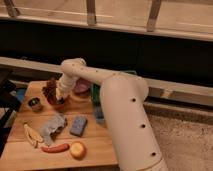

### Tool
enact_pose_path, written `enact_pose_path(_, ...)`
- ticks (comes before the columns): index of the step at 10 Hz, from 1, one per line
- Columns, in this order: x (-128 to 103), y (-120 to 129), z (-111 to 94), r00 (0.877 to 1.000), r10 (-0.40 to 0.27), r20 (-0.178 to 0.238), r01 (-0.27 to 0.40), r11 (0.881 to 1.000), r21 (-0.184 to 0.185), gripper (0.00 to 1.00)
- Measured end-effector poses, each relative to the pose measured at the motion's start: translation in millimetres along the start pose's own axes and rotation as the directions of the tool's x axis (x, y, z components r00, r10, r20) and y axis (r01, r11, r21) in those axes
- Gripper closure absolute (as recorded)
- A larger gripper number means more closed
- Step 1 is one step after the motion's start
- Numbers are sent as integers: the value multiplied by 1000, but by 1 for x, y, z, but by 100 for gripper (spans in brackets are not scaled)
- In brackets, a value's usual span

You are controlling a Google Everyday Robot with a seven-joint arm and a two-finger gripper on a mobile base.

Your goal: Wipe red bowl with eraser

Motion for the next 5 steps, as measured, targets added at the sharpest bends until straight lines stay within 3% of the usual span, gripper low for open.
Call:
enact_pose_path(2, -2, 3, -5, 1000, -7, 12, 7, 1000, -6, 100)
enact_pose_path(5, -10, 11, -34, 999, -31, 42, 31, 999, 8, 100)
